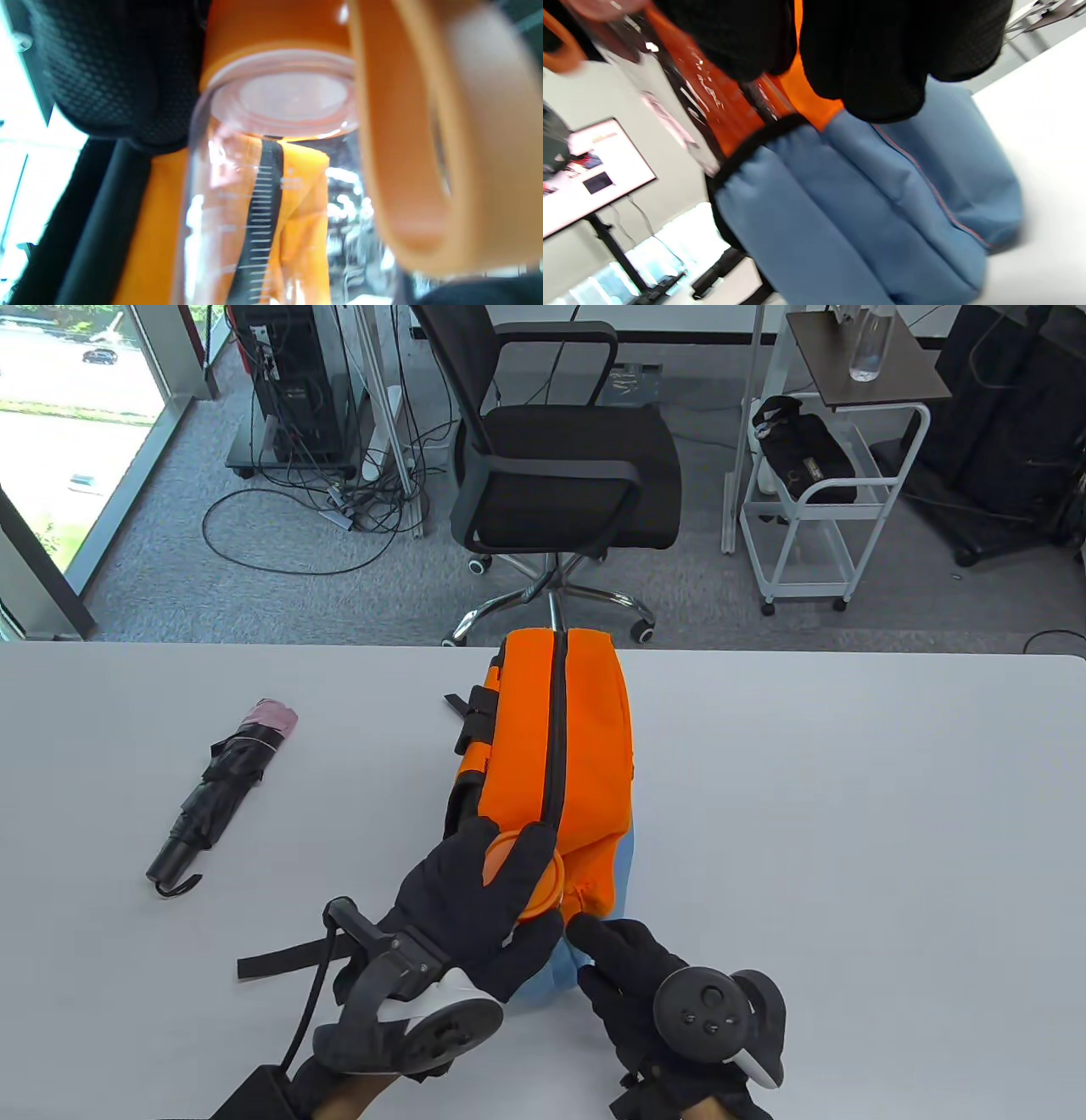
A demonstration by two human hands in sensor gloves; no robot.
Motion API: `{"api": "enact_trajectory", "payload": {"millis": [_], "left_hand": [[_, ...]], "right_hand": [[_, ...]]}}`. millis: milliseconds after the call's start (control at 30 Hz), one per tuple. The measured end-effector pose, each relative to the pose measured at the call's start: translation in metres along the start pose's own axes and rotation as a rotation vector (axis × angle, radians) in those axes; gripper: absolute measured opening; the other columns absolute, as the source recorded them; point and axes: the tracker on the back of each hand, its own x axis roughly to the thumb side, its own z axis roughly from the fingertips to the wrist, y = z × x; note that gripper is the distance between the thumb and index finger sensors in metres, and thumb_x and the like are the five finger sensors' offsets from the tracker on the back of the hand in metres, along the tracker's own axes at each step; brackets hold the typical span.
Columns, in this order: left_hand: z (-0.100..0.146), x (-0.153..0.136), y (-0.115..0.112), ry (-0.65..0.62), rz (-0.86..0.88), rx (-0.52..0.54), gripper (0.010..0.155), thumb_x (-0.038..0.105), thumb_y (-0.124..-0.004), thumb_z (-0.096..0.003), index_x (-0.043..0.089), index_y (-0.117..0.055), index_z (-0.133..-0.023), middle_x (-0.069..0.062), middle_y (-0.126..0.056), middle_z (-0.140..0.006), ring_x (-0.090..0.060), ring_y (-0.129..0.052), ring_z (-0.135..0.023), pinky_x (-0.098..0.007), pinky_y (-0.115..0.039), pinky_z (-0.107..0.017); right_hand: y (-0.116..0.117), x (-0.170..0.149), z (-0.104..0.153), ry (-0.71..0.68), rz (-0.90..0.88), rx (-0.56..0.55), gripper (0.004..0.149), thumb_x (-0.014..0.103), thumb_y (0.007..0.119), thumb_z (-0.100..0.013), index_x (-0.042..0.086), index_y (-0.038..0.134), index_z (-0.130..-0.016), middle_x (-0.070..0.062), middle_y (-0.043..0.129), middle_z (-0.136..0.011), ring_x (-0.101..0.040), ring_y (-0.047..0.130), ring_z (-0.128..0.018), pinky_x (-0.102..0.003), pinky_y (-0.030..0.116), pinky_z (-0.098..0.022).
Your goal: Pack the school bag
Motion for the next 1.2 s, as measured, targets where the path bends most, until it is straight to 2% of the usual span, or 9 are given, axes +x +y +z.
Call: {"api": "enact_trajectory", "payload": {"millis": [200, 333, 400, 467, 533, 700, 933, 1067, 1200], "left_hand": [[0.022, -0.015, -0.009, 0.136, 0.064, -0.024, 0.07, 0.06, -0.067, -0.0549, 0.011, -0.077, -0.104, -0.041, -0.095, -0.08, -0.037, -0.116, -0.051, -0.04, -0.107, -0.034], [0.028, -0.013, -0.024, 0.069, 0.027, -0.118, 0.072, 0.064, -0.067, -0.0515, 0.015, -0.073, -0.105, -0.039, -0.096, -0.078, -0.025, -0.114, -0.047, -0.035, -0.104, -0.032], [0.026, 0.0, -0.028, -0.028, 0.041, -0.104, 0.073, 0.063, -0.07, -0.0496, 0.018, -0.072, -0.107, -0.04, -0.09, -0.085, -0.03, -0.109, -0.055, -0.042, -0.1, -0.04], [0.024, 0.012, -0.028, -0.059, -0.037, -0.081, 0.073, 0.063, -0.07, -0.0486, 0.019, -0.074, -0.106, -0.038, -0.089, -0.089, -0.029, -0.109, -0.057, -0.041, -0.1, -0.041], [0.024, 0.021, -0.034, -0.048, -0.038, -0.026, 0.071, 0.06, -0.074, -0.0483, 0.015, -0.079, -0.104, -0.037, -0.068, -0.1, -0.036, -0.099, -0.066, -0.048, -0.092, -0.049], [0.027, 0.029, -0.062, -0.161, -0.178, -0.166, 0.073, 0.059, -0.069, -0.0509, 0.011, -0.076, -0.105, -0.016, -0.079, -0.079, -0.037, -0.084, -0.066, -0.055, -0.08, -0.052], [0.027, 0.017, -0.058, -0.04, -0.056, -0.405, 0.074, 0.055, -0.058, -0.0568, 0.015, -0.051, -0.119, -0.016, -0.058, -0.097, -0.043, -0.075, -0.078, -0.057, -0.072, -0.06], [0.05, 0.028, -0.043, -0.048, -0.131, -0.159, 0.066, 0.045, -0.071, -0.0548, 0.012, -0.07, -0.112, -0.025, -0.066, -0.102, -0.038, -0.086, -0.07, -0.05, -0.082, -0.052], [0.035, 0.016, -0.04, 0.014, -0.183, -0.096, 0.058, 0.038, -0.078, -0.0516, 0.013, -0.081, -0.104, -0.024, -0.08, -0.097, -0.016, -0.102, -0.05, -0.034, -0.095, -0.037]], "right_hand": [[-0.002, -0.007, -0.006, 0.211, -0.257, -0.237, 0.063, 0.044, 0.074, -0.046, 0.003, 0.064, -0.092, -0.031, 0.082, -0.079, -0.046, 0.094, -0.057, -0.062, 0.078, -0.046], [-0.02, -0.011, -0.026, 0.286, -0.127, -0.192, 0.095, 0.058, 0.072, -0.044, -0.003, 0.034, -0.106, -0.036, 0.055, -0.099, -0.055, 0.073, -0.078, -0.065, 0.068, -0.056], [-0.019, -0.014, -0.039, 0.241, -0.085, -0.129, 0.088, 0.054, 0.075, -0.044, 0.003, 0.041, -0.108, -0.032, 0.063, -0.099, -0.054, 0.076, -0.078, -0.064, 0.07, -0.055], [-0.015, -0.013, -0.043, 0.228, -0.057, -0.128, 0.065, 0.048, 0.073, -0.046, 0.005, 0.072, -0.094, -0.023, 0.085, -0.085, -0.049, 0.09, -0.067, -0.057, 0.079, -0.049], [-0.015, -0.011, -0.041, 0.198, 0.002, -0.273, 0.05, 0.038, 0.076, -0.047, 0.003, 0.083, -0.083, -0.022, 0.096, -0.07, -0.046, 0.097, -0.056, -0.055, 0.083, -0.042], [-0.006, -0.019, -0.032, 0.225, 0.004, -0.199, 0.049, 0.038, 0.076, -0.047, 0.006, 0.083, -0.083, -0.019, 0.096, -0.071, -0.043, 0.097, -0.057, -0.053, 0.084, -0.042], [-0.009, -0.02, -0.027, 0.206, -0.04, -0.247, 0.051, 0.038, 0.076, -0.046, 0.002, 0.087, -0.08, -0.02, 0.1, -0.064, -0.043, 0.099, -0.05, -0.052, 0.086, -0.037], [-0.011, -0.008, -0.025, 0.194, 0.047, -0.281, 0.048, 0.036, 0.076, -0.046, -0.001, 0.092, -0.073, -0.019, 0.103, -0.051, -0.038, 0.104, -0.035, -0.046, 0.09, -0.026], [-0.009, 0.007, -0.022, 0.176, -0.013, -0.326, 0.049, 0.034, 0.076, -0.046, -0.007, 0.094, -0.067, -0.022, 0.104, -0.043, -0.036, 0.106, -0.023, -0.042, 0.092, -0.018]]}}
